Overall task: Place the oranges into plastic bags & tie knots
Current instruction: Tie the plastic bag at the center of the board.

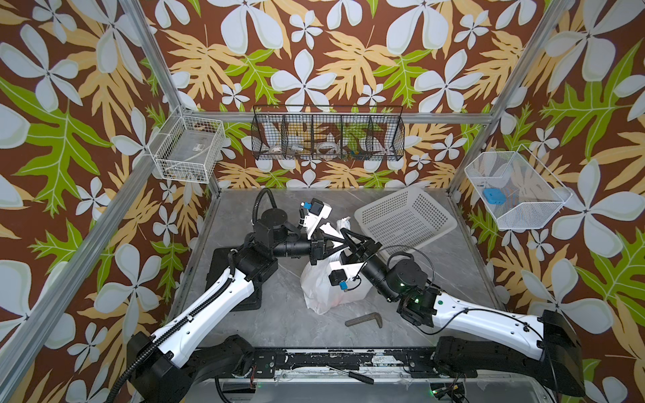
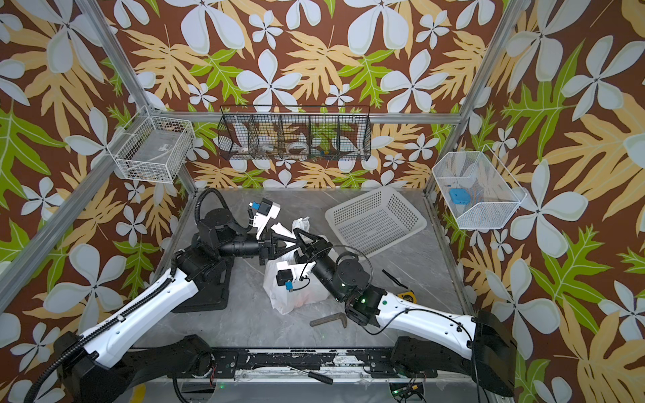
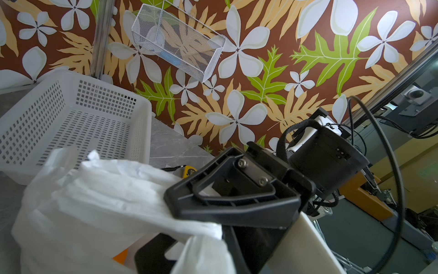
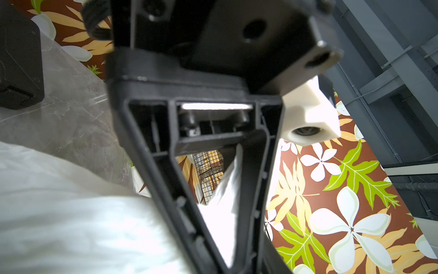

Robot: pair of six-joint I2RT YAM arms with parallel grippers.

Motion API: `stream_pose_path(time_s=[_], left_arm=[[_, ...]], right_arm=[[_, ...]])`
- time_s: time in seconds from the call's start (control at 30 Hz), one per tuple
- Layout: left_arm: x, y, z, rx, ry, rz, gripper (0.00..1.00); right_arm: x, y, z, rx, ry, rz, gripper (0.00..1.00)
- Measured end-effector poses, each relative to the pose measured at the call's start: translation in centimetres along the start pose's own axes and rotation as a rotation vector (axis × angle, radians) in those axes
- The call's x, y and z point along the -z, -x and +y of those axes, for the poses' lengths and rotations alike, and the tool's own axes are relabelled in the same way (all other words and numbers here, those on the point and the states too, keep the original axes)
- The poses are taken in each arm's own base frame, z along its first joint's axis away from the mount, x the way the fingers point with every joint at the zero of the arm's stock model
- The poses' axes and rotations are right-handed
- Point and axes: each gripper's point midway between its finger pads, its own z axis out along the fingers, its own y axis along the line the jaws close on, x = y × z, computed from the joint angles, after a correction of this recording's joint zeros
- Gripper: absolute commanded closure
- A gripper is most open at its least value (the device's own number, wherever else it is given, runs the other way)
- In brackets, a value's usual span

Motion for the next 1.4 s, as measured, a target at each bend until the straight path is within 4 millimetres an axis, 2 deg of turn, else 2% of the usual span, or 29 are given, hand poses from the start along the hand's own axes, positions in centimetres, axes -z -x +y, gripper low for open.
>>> stream_pose_path(time_s=[0.27, 0.43, 0.47, 0.6, 0.67, 0.73, 0.97, 1.1, 1.23, 1.4], left_arm=[[0.2, -0.5, 0.3, -0.009, 0.02, 0.018, 1.0], [0.3, -0.1, 0.2, -0.033, 0.023, 0.008, 1.0], [0.3, -0.1, 0.2, -0.037, 0.023, 0.007, 0.96], [0.4, -0.2, -0.2, -0.051, 0.007, 0.013, 0.6], [0.5, -0.2, -0.7, -0.066, -0.004, 0.014, 0.56], [0.6, -0.2, -0.7, -0.081, 0.003, 0.01, 0.44], [0.9, -0.6, 0.1, -0.12, 0.047, -0.012, 0.26], [1.2, -2.3, 1.6, -0.1, 0.107, 0.001, 0.11], [1.3, -3.6, 2.9, -0.125, 0.164, -0.006, 0.11], [0.5, -4.2, 3.8, -0.173, 0.213, -0.002, 0.11]], right_arm=[[0.2, -0.5, 0.3, -0.041, 0.026, 0.024, 0.82], [0.5, -1.1, 0.2, -0.075, 0.032, 0.056, 1.0], [0.6, -1.1, 0.3, -0.086, 0.036, 0.057, 1.0], [0.7, -1.1, 0.6, -0.109, 0.057, 0.057, 1.0], [0.8, -1.2, 0.9, -0.127, 0.07, 0.061, 1.0], [0.9, -1.0, 0.9, -0.148, 0.082, 0.053, 1.0], [1.6, -0.8, 1.3, -0.226, 0.119, 0.043, 1.0], [1.6, 0.1, -0.9, -0.335, 0.107, 0.016, 1.0], [1.6, -0.2, -2.2, -0.437, 0.119, 0.042, 1.0], [2.0, -0.5, -0.5, -0.522, 0.209, 0.086, 1.0]])
